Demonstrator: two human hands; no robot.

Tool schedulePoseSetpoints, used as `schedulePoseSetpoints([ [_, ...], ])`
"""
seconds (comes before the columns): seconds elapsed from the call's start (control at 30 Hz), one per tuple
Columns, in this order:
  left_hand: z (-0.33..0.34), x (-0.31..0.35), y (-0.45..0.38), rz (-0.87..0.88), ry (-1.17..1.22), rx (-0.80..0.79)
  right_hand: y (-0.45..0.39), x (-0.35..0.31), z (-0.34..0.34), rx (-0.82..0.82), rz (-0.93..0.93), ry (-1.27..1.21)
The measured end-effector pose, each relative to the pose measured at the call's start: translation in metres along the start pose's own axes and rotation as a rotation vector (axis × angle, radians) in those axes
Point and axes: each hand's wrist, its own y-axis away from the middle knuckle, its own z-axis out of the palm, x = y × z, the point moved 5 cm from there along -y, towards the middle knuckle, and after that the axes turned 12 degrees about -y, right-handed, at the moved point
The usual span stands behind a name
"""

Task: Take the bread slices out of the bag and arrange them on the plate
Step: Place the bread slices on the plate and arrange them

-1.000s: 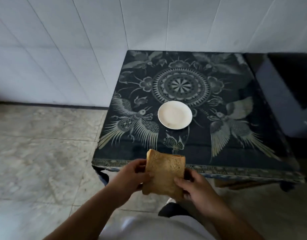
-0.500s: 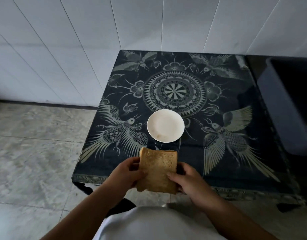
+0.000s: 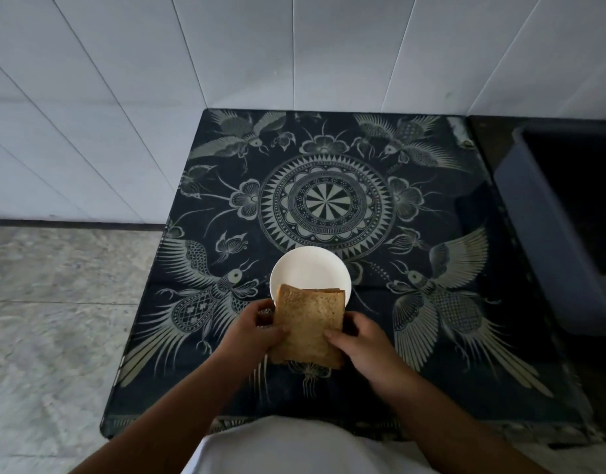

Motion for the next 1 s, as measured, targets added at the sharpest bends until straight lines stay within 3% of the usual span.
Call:
schedulePoseSetpoints([
  [0.57,0.006,0.059,-0.149,-0.049,-0.241,0.137,-0.164,-0.046,-0.009,0.157,-0.033,0.179],
  [0.77,0.015,0.055,-0.161,-0.057,-0.305,0.108,-0.164,-0.047,-0.006,0.206,-0.14,0.48],
  [1.0,0.015,0.055,-0.164,-0.057,-0.306,0.095,-0.165,-0.043,0.002,0.24,-0.103,0.324],
])
